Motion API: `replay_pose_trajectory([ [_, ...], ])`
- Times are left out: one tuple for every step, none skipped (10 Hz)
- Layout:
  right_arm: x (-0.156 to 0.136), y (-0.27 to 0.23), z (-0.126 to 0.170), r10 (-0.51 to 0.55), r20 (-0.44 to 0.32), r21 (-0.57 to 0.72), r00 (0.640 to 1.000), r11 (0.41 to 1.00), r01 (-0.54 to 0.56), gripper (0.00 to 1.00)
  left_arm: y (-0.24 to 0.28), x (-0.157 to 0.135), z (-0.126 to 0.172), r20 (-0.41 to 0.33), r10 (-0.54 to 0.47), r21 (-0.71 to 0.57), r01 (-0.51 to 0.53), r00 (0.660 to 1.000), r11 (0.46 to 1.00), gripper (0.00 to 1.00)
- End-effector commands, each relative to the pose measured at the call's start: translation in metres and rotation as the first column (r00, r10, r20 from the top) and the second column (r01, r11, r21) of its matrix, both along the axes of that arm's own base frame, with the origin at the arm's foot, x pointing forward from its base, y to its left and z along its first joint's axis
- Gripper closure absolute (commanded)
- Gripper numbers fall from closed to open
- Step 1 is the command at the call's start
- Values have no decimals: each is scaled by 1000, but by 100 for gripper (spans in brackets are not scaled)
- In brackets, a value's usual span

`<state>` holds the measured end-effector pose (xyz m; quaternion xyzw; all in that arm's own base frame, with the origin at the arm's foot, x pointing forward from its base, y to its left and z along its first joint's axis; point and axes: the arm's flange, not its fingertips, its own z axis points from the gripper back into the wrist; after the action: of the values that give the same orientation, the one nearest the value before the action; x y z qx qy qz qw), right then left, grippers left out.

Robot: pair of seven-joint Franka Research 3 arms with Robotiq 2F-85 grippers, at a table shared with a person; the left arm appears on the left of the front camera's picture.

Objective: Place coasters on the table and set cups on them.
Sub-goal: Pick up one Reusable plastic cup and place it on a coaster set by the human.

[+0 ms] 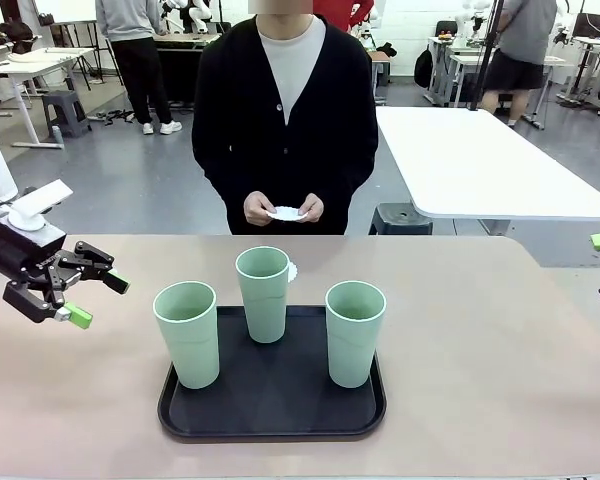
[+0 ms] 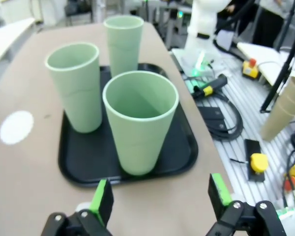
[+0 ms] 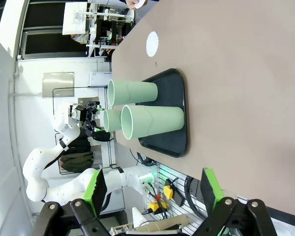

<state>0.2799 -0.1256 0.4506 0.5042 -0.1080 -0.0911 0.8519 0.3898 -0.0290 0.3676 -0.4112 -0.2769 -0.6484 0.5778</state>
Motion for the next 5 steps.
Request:
replay_pose_trajectory([
  [0,0,0,4,5,11,1000,1000,-4,0,4,-2,0,45,-3,-61,6,999,998,0],
  [0,0,0,4,5,11,1000,1000,-4,0,3,-1,3,39,71,-10,-71,997,997,0],
  [0,0,0,4,5,11,1000,1000,-4,0,2,0,0,11,-1,-16,2,1000,1000,0],
  [0,0,0,4,5,11,1000,1000,-4,0,2,0,0,11,-1,-16,2,1000,1000,0],
  [0,0,0,4,5,11,1000,1000,-4,0,2,0,0,11,-1,-16,2,1000,1000,0],
])
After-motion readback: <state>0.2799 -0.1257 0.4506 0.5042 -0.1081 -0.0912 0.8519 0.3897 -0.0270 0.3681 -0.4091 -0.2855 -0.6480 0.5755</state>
